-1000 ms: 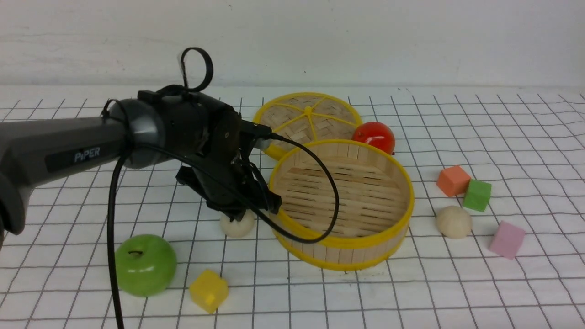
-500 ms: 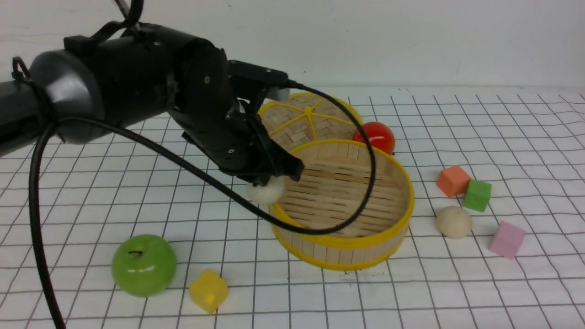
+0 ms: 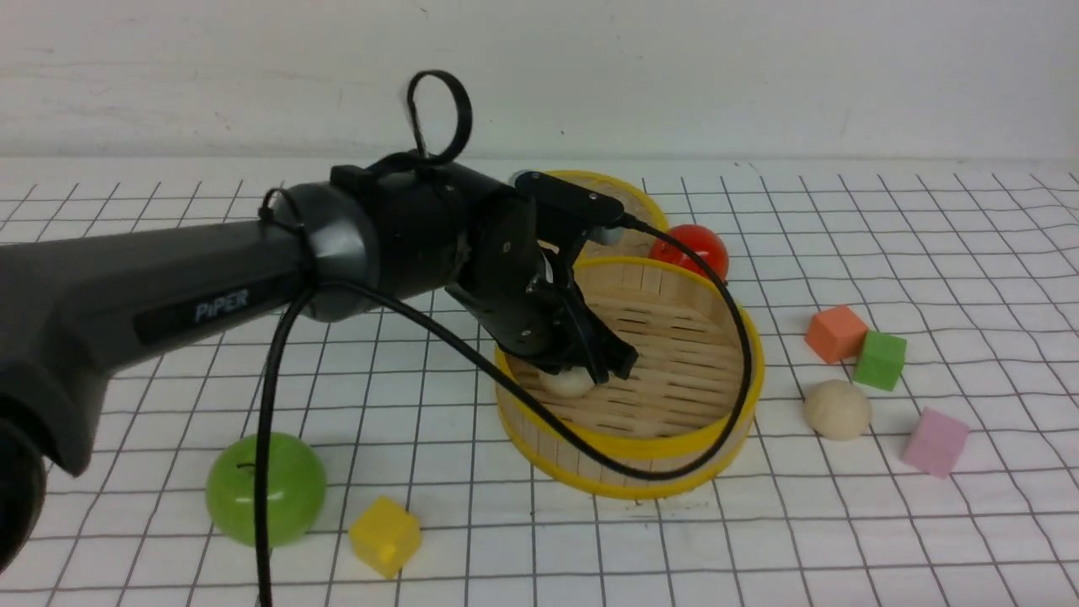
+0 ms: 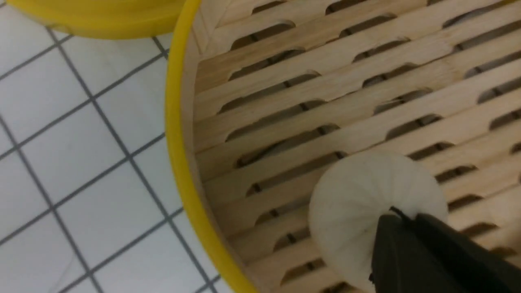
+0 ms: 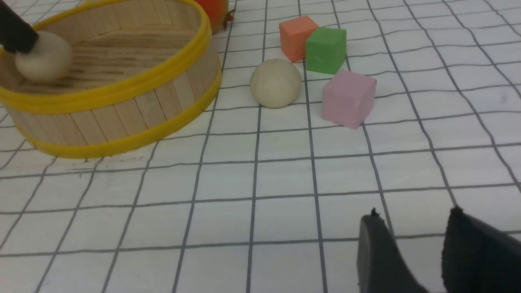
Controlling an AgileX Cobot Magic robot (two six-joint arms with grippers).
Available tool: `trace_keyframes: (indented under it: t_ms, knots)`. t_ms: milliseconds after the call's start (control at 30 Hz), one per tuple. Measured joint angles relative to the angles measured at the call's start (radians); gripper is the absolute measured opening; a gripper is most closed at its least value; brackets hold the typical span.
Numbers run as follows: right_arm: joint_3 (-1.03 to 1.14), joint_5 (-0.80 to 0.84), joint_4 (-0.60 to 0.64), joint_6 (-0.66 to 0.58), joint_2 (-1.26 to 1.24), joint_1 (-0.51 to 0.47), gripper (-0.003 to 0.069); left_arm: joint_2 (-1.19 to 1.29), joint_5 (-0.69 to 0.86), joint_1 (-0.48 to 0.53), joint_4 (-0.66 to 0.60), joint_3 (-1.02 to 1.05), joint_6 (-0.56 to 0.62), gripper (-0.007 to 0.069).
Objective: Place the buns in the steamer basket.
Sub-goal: Use the left arm to put the steamed stuffed bun into the steamer, then use the right arm to grab a steamed stuffed bun
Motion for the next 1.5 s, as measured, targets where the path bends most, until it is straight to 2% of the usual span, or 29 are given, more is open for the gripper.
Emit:
trace_keyframes:
  t_ms: [233, 267, 333, 400, 467, 533, 600, 633, 667, 733, 867, 900, 1000, 1067, 1167, 1267, 1367, 1467, 1500]
  knots:
    - [0.000, 0.000, 0.000, 0.000, 0.000, 0.000, 0.0239, 0.013, 0.019, 0.000, 0.000, -0.009, -0.016, 0.0281]
    - [0.000, 0.000, 0.000, 0.000, 0.000, 0.000, 0.0239, 0.011, 0.021, 0.000, 0.000, -0.009, -0.019, 0.0288]
    - [0.000, 0.000, 0.000, 0.000, 0.000, 0.000, 0.0239, -0.013, 0.063, 0.000, -0.013, -0.015, -0.067, 0.0362]
    - [0.000, 0.000, 0.000, 0.000, 0.000, 0.000, 0.0239, -0.050, 0.122, 0.000, -0.019, -0.023, -0.088, 0.0390]
    - [0.000, 0.000, 0.000, 0.000, 0.000, 0.000, 0.0239, -0.118, 0.171, 0.000, -0.022, -0.025, -0.098, 0.0373]
    - [0.000, 0.000, 0.000, 0.000, 0.000, 0.000, 0.0239, -0.180, 0.196, 0.000, -0.033, -0.019, -0.106, 0.0325]
    - [0.000, 0.000, 0.000, 0.000, 0.000, 0.000, 0.0239, -0.311, 0.199, 0.000, -0.066, 0.022, -0.117, 0.0188]
    - [0.000, 0.000, 0.000, 0.000, 0.000, 0.000, 0.0239, -0.335, 0.194, 0.000, -0.071, 0.040, -0.117, 0.0161]
    - [0.000, 0.000, 0.000, 0.000, 0.000, 0.000, 0.0239, -0.448, 0.163, 0.000, -0.091, 0.115, -0.115, 0.0043]
    - [0.000, 0.000, 0.000, 0.000, 0.000, 0.000, 0.0239, -0.563, 0.103, 0.000, -0.108, 0.213, -0.108, -0.0013]
    - [0.000, 0.000, 0.000, 0.000, 0.000, 0.000, 0.0239, -0.802, -0.030, 0.000, -0.130, 0.470, -0.108, -0.0013]
    - [0.000, 0.000, 0.000, 0.000, 0.000, 0.000, 0.0239, -0.802, -0.030, 0.000, -0.130, 0.470, -0.108, -0.0013]
    - [0.000, -0.009, -0.015, -0.001, 0.000, 0.000, 0.0239, -1.018, -0.117, 0.000, -0.147, 0.723, -0.108, -0.0013]
    - [0.000, -0.015, -0.018, 0.000, 0.000, 0.000, 0.0239, -1.087, -0.137, 0.000, -0.150, 0.796, -0.108, -0.0013]
    - [0.008, -0.058, 0.055, 0.062, 0.000, 0.000, 0.0239, -1.248, -0.206, 0.000, -0.163, 0.953, -0.108, -0.0013]
    - [0.009, -0.181, 0.213, 0.156, 0.000, 0.000, 0.0239, -1.435, -0.312, 0.000, -0.171, 1.121, -0.108, -0.0013]
    - [0.009, -0.293, 0.313, 0.211, 0.000, 0.000, 0.0238, -1.540, -0.378, 0.000, -0.172, 1.216, -0.108, -0.0013]
    - [-0.023, -0.289, 0.362, 0.224, 0.000, 0.000, 0.0219, -1.590, -0.402, 0.000, -0.172, 1.267, -0.108, -0.0013]
    - [-0.086, -0.227, 0.368, 0.215, 0.027, 0.000, 0.0188, -1.606, -0.409, 0.000, -0.172, 1.297, -0.108, -0.0013]
